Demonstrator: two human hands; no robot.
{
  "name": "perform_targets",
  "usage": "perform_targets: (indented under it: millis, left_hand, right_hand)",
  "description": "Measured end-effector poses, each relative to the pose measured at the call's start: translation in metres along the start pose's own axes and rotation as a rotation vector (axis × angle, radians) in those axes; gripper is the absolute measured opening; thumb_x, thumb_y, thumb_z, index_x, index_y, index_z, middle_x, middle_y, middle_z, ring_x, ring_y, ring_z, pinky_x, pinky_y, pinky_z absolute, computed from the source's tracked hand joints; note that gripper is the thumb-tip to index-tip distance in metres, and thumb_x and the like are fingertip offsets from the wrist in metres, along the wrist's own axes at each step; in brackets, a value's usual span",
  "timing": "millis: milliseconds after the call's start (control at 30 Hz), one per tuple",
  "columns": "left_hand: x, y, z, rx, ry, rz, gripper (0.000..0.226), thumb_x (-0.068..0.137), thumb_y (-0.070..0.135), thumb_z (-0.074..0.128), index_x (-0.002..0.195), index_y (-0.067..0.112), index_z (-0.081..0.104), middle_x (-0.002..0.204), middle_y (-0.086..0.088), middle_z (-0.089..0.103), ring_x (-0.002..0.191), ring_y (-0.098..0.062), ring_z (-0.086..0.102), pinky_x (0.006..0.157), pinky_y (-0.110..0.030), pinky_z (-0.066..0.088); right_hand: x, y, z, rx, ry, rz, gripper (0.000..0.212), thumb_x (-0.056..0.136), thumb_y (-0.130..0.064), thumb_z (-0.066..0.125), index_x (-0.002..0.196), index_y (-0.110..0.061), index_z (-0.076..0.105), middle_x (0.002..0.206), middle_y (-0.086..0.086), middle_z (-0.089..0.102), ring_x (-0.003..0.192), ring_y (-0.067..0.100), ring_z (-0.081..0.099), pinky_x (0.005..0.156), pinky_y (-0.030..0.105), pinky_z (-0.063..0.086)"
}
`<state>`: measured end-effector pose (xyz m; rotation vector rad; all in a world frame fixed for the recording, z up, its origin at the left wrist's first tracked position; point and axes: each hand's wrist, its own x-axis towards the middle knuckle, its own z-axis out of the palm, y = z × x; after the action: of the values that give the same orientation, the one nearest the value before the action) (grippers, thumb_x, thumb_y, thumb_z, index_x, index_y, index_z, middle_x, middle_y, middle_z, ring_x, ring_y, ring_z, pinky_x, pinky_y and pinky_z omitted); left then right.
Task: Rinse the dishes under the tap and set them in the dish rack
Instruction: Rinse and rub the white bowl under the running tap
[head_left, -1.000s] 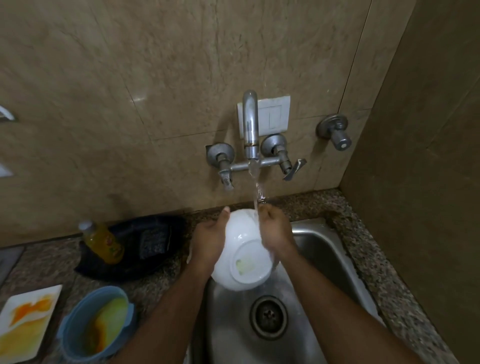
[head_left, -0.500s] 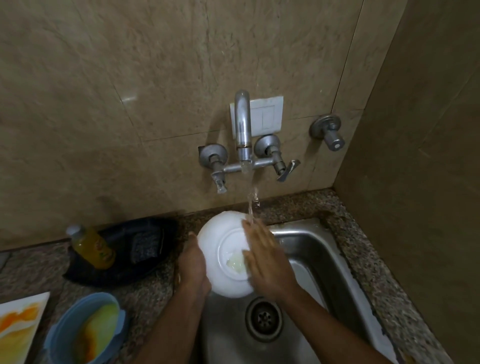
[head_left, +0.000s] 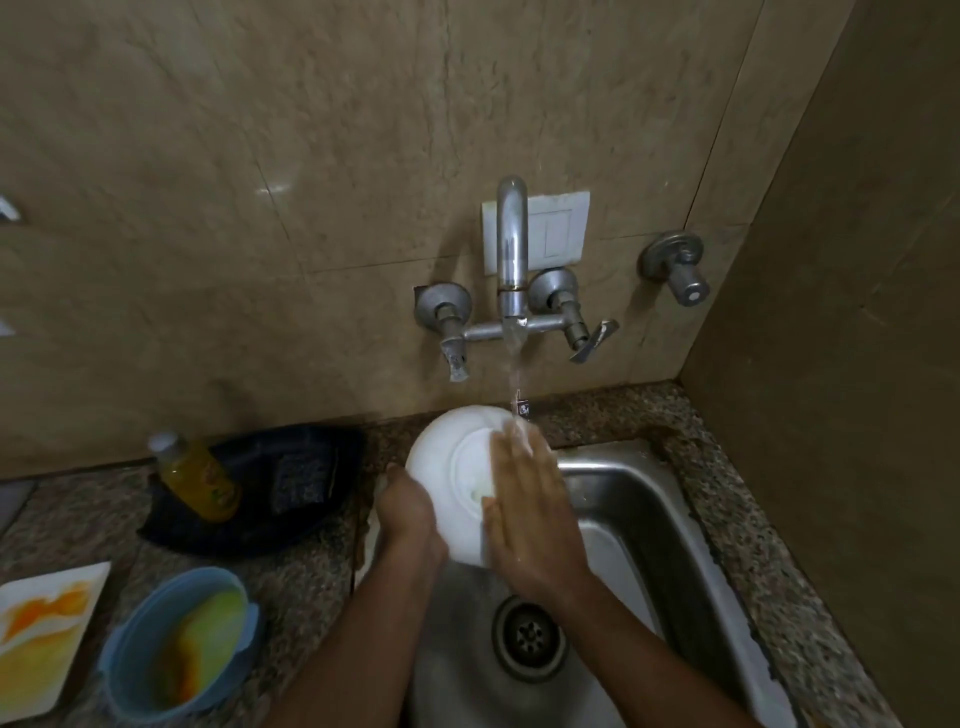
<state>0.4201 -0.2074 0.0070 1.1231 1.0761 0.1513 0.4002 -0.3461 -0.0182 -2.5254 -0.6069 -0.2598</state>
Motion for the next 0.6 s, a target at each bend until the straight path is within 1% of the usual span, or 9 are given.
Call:
perform_targets:
  millis: [67,133,200,233,300,367,400,500,600]
  left_hand:
    - [-0.001,0.008,0.006,0.076,-0.011,0.050,0.050,0.103,0.036,0.029,0.137,0.005,0.048,0.140,-0.018,0.052,0.127,-0.037,0.051,0.087,-0.034,0.050]
    - [-0.009,0.010,0.011,0.219,-0.008,0.038,0.045,0.105,0.030,0.029,0.143,0.009,0.040,0.146,-0.016,0.045,0.134,-0.031,0.045,0.084,-0.025,0.049]
    - [-0.018,0.002,0.004,0.843,-0.013,0.356,0.048,0.105,0.025,0.032,0.148,0.002,0.028,0.153,-0.016,0.034,0.141,-0.028,0.034,0.107,-0.029,0.038]
    - [-0.018,0.000,0.002,1.023,-0.069,0.454,0.048,0.105,0.023,0.032,0.147,0.001,0.027,0.153,-0.016,0.032,0.142,-0.027,0.033,0.111,-0.031,0.034]
    - [-0.003,-0.001,0.012,0.934,0.012,0.454,0.044,0.105,0.021,0.030,0.146,0.004,0.031,0.151,-0.014,0.037,0.140,-0.025,0.037,0.107,-0.025,0.040]
    - [0.001,0.006,0.011,0.613,0.066,0.169,0.043,0.105,0.025,0.027,0.146,0.016,0.033,0.147,-0.011,0.043,0.136,-0.025,0.044,0.081,-0.013,0.050]
    - [-0.001,0.002,0.012,0.607,0.053,0.182,0.043,0.105,0.024,0.027,0.146,0.015,0.034,0.146,-0.012,0.044,0.135,-0.026,0.044,0.082,-0.014,0.051]
    - [0.005,-0.018,0.007,0.996,0.039,0.419,0.044,0.105,0.015,0.026,0.147,0.002,0.029,0.151,-0.015,0.036,0.140,-0.027,0.035,0.113,-0.032,0.032]
    - [0.000,-0.008,0.013,0.999,0.111,0.440,0.045,0.105,0.020,0.031,0.147,0.004,0.030,0.153,-0.014,0.034,0.141,-0.025,0.034,0.113,-0.030,0.032]
  right_hand:
    - [-0.018,-0.003,-0.001,-0.031,-0.084,-0.203,0.065,0.102,-0.035,0.033,0.157,-0.012,0.005,0.165,0.004,0.000,0.152,0.018,-0.003,0.123,0.042,0.011]
    - [-0.018,0.008,-0.004,-0.012,-0.071,-0.155,0.065,0.103,-0.037,0.033,0.157,-0.013,0.005,0.165,0.002,0.000,0.151,0.014,-0.001,0.122,0.040,0.013]
    - [-0.002,0.011,-0.004,0.006,-0.024,-0.015,0.065,0.102,-0.039,0.030,0.157,-0.012,0.005,0.165,0.002,-0.001,0.151,0.014,-0.002,0.122,0.040,0.013]
    - [0.002,0.009,-0.003,0.013,-0.022,0.005,0.065,0.102,-0.039,0.029,0.157,-0.012,0.005,0.165,0.003,-0.001,0.151,0.015,-0.002,0.123,0.040,0.012]
    - [-0.005,0.009,-0.007,0.034,-0.088,-0.123,0.063,0.103,-0.038,0.028,0.157,-0.014,0.005,0.165,0.002,-0.001,0.151,0.013,-0.003,0.123,0.040,0.011]
    - [-0.021,0.024,-0.013,0.001,-0.144,-0.245,0.061,0.104,-0.038,0.029,0.157,-0.015,0.008,0.165,0.001,0.003,0.151,0.013,0.002,0.121,0.043,0.018]
    - [-0.021,0.031,-0.015,-0.017,-0.136,-0.215,0.061,0.104,-0.039,0.028,0.157,-0.015,0.009,0.165,0.001,0.004,0.151,0.014,0.002,0.120,0.045,0.021]
    - [0.000,0.030,-0.010,-0.046,-0.054,0.004,0.064,0.102,-0.041,0.023,0.157,-0.015,0.004,0.165,0.001,-0.002,0.151,0.015,-0.005,0.121,0.045,0.015]
    - [-0.013,0.025,-0.012,-0.045,-0.136,-0.181,0.062,0.104,-0.038,0.027,0.157,-0.016,0.003,0.165,0.001,-0.002,0.151,0.015,-0.004,0.122,0.041,0.012]
